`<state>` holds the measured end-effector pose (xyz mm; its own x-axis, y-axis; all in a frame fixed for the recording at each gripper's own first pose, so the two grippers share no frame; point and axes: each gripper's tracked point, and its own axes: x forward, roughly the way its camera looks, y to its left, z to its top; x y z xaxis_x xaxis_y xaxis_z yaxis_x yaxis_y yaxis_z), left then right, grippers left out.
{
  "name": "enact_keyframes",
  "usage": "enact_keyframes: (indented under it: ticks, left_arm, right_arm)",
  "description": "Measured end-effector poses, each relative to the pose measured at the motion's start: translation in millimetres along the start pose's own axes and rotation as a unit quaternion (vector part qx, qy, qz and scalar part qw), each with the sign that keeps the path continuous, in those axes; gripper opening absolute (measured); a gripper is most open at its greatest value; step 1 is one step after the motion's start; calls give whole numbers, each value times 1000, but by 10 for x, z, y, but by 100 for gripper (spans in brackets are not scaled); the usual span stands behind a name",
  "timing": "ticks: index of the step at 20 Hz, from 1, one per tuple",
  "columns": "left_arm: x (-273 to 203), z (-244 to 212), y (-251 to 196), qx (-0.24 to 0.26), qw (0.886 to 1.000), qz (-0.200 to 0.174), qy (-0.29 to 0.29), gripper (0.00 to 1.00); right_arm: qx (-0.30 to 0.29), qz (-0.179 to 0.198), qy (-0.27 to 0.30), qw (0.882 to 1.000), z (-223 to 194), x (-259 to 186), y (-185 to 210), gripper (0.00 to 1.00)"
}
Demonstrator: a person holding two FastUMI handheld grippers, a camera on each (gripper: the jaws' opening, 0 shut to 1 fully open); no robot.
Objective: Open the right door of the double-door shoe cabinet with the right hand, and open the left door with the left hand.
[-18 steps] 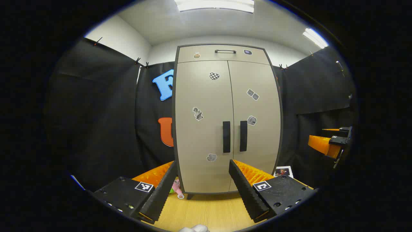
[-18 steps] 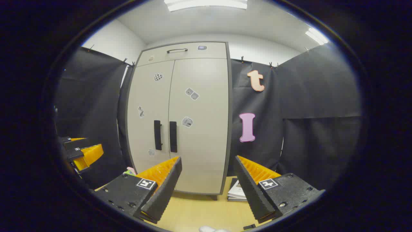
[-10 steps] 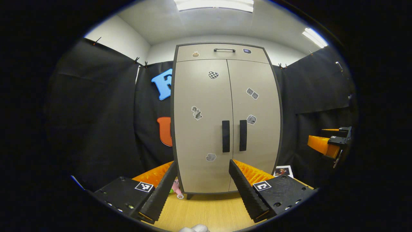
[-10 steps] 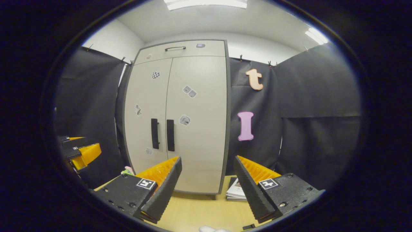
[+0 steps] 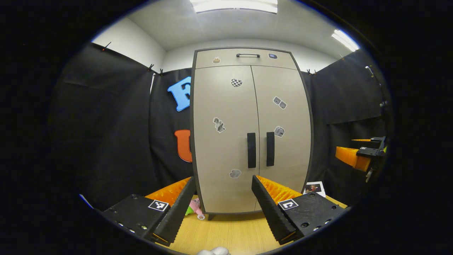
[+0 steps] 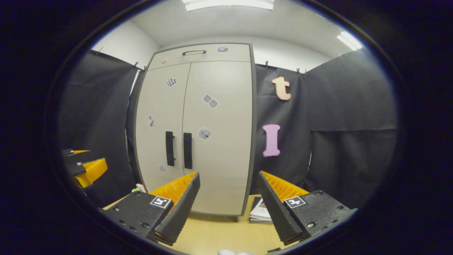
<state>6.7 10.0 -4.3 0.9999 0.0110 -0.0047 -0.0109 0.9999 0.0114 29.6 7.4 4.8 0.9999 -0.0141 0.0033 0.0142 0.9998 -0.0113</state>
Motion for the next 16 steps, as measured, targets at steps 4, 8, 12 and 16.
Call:
enact_keyframes:
  ticks: [4, 8, 12, 16]
  left_arm:
    - [-95, -67, 127, 6, 1000, 16, 6, 96]
    - [-229, -162, 231, 5, 999, 30, 15, 96]
    - [-378, -263, 308, 0, 999, 44, 28, 96]
    - [-501, -283, 387, 2, 998, 61, 33, 96]
  right_arm:
    - [-7, 7, -5, 1000, 36, 294, 174, 99]
    - [-7, 25, -8, 1000, 79, 681, 477, 100]
    - [0, 43, -8, 999, 107, 1157, 802, 100]
    - [-2, 42, 1, 999, 114, 1604, 1031, 100]
